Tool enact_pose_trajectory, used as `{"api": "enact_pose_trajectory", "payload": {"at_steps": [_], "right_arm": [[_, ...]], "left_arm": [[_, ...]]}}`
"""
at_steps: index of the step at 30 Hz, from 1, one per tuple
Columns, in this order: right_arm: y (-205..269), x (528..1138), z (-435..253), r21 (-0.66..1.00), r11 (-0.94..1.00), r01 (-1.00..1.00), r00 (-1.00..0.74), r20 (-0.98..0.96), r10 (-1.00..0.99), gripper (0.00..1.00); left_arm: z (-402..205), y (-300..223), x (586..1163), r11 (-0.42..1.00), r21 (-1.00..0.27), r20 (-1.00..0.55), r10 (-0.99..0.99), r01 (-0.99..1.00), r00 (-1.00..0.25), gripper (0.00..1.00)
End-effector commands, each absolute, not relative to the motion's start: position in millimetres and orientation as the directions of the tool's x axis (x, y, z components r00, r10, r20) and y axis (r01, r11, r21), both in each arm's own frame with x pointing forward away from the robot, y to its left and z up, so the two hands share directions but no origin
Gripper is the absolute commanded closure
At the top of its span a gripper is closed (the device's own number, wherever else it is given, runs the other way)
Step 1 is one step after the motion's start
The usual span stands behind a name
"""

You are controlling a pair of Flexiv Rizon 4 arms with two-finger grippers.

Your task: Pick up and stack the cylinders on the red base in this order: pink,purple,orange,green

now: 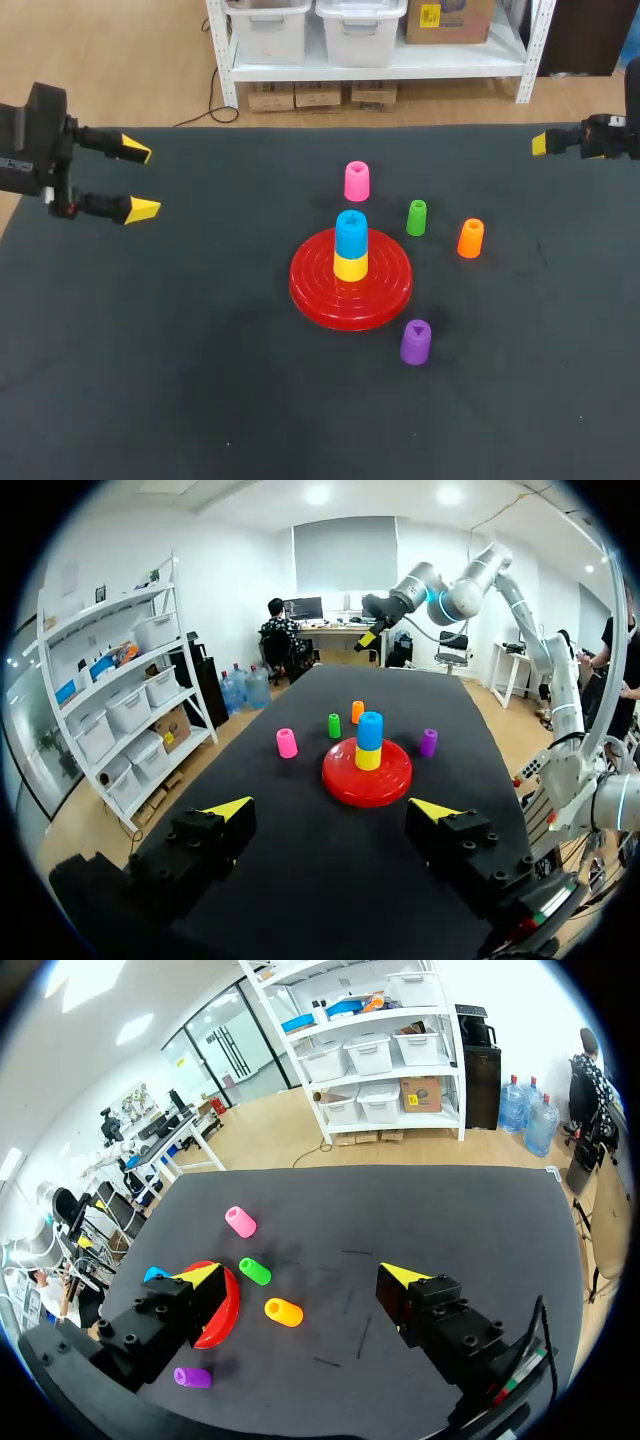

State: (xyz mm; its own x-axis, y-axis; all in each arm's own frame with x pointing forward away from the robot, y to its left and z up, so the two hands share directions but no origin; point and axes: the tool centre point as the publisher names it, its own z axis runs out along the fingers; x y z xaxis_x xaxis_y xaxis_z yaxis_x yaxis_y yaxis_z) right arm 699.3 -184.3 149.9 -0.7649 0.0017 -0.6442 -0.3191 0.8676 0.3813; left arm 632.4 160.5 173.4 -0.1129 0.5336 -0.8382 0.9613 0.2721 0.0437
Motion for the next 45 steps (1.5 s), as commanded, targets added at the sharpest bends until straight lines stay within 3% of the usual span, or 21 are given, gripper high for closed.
{"api": "enact_pose_trajectory", "payload": {"at_steps": [1, 11, 22, 29, 45], "right_arm": [[-185, 700, 150, 0.383, 0.866, -0.321, -0.765, -0.644, 0.001, 0.00], [-82, 770, 147, 0.113, 0.904, -0.413, -0.850, -0.405, -0.338, 0.00], [4, 773, 108, -0.094, 0.844, -0.527, -0.827, -0.172, -0.536, 0.00], [33, 782, 80, -0.107, 0.815, -0.570, -0.809, -0.104, -0.579, 0.00], [50, 821, 48, -0.031, 0.832, -0.554, -0.833, 0.009, -0.554, 0.00]], "left_arm": [[172, 161, 632, 0.272, 0.047, -0.841, 0.530, 0.961, -0.109, 0.00], [172, 161, 632, 0.272, 0.047, -0.841, 0.530, 0.961, -0.109, 0.00], [172, 161, 632, 0.272, 0.047, -0.841, 0.530, 0.961, -0.109, 0.00], [172, 161, 632, 0.272, 0.047, -0.841, 0.530, 0.961, -0.109, 0.00], [172, 161, 632, 0.272, 0.047, -0.841, 0.530, 0.961, -0.109, 0.00]]}}
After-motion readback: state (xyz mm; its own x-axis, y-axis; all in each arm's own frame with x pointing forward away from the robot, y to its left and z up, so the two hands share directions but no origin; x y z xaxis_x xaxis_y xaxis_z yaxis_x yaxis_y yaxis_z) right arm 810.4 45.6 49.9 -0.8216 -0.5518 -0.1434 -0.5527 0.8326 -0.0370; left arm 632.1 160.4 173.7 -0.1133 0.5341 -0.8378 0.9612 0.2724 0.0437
